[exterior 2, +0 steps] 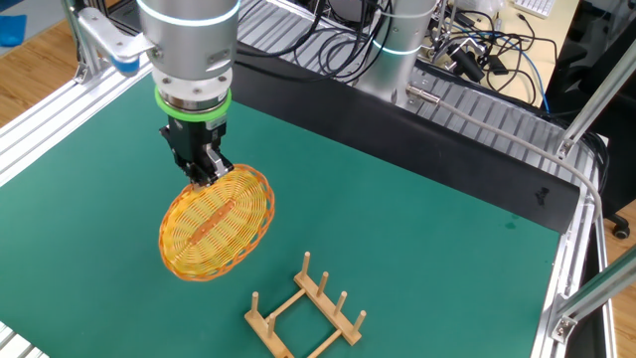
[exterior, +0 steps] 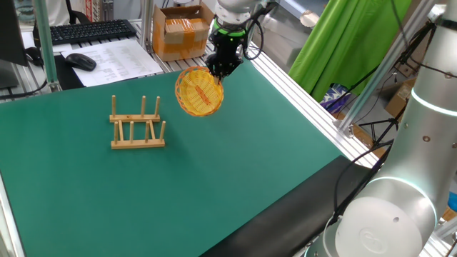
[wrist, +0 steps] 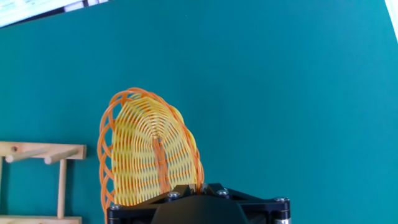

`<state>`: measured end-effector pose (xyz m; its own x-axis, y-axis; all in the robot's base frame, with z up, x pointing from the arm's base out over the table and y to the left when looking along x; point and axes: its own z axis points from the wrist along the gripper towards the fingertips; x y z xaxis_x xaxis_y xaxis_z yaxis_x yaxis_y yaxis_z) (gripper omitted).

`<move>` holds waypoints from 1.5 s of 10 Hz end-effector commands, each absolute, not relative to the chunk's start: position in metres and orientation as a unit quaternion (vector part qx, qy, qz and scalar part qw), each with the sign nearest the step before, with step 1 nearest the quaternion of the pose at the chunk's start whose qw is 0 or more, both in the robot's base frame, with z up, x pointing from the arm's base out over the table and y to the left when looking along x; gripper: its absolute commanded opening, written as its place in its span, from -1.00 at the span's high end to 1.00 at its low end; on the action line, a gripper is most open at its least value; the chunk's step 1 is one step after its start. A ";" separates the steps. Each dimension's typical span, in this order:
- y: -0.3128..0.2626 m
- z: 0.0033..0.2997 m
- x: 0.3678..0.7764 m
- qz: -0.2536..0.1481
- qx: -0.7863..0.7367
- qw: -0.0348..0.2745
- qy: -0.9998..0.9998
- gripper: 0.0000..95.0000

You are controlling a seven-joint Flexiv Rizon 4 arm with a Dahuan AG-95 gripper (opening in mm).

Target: Put the dish on the dish rack

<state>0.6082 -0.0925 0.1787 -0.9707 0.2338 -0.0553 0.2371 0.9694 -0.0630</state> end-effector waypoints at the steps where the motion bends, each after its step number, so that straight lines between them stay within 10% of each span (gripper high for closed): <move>1: -0.092 0.178 0.611 -0.032 0.116 0.021 0.992 1.00; 15: -0.065 0.205 0.617 -0.061 0.155 0.006 0.986 1.00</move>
<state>0.6179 -0.0630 0.2061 -0.9509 0.3077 -0.0325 0.3094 0.9435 -0.1189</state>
